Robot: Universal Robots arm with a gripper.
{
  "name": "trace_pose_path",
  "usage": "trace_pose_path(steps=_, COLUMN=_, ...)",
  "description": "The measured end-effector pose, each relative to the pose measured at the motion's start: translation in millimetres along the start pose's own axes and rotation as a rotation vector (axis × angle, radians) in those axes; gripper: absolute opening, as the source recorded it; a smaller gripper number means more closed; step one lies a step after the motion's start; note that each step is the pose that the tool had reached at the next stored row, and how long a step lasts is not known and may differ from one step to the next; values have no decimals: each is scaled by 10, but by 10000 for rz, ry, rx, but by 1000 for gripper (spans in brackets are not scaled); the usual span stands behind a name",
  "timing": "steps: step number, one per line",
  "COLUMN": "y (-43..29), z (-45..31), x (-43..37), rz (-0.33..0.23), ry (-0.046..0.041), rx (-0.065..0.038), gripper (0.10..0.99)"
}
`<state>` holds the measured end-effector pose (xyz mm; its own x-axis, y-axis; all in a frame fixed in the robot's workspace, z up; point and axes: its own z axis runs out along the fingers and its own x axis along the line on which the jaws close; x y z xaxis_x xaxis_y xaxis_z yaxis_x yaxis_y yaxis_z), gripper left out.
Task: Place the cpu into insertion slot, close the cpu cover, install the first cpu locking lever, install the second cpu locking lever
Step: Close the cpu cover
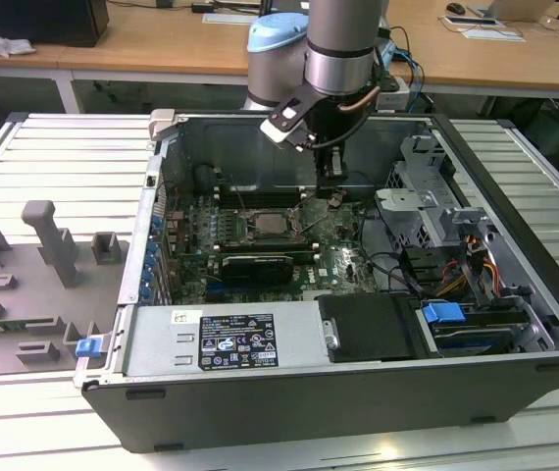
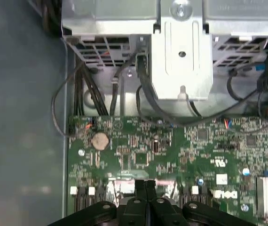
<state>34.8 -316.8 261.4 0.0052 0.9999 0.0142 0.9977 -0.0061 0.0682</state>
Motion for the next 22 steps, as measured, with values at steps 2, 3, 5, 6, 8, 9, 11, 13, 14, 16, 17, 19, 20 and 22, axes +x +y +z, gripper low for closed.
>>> trace_pose_path(steps=2, y=39, z=5, x=0, rz=-24, ry=1, rx=1, gripper=106)
trace_pose_path(steps=3, y=61, z=9, x=0, rz=-30, ry=1, rx=1, gripper=106)
trace_pose_path(steps=5, y=107, z=18, x=0, rz=-54, ry=2, rx=2, gripper=106)
trace_pose_path(steps=6, y=129, z=22, x=1, rz=-65, ry=4, rx=2, gripper=106)
trace_pose_path(steps=8, y=149, z=34, x=1, rz=-77, ry=3, rx=1, gripper=106)
trace_pose_path(steps=9, y=184, z=40, x=1, rz=-79, ry=2, rx=3, gripper=106)
trace_pose_path(steps=11, y=219, z=63, x=1, rz=-88, ry=3, rx=2, gripper=106)
trace_pose_path(steps=13, y=221, z=136, x=0, rz=-94, ry=3, rx=2, gripper=106)
trace_pose_path(steps=14, y=219, z=148, x=0, rz=-97, ry=4, rx=2, gripper=106)
trace_pose_path(steps=16, y=194, z=158, x=0, rz=-104, ry=3, rx=2, gripper=106)
trace_pose_path(steps=17, y=171, z=158, x=-1, rz=-106, ry=1, rx=3, gripper=106)
trace_pose_path(steps=19, y=118, z=160, x=-1, rz=-103, ry=3, rx=3, gripper=106)
trace_pose_path(steps=20, y=104, z=159, x=-2, rz=-104, ry=3, rx=2, gripper=106)
trace_pose_path(steps=22, y=69, z=160, x=-2, rz=-104, ry=3, rx=3, gripper=106)
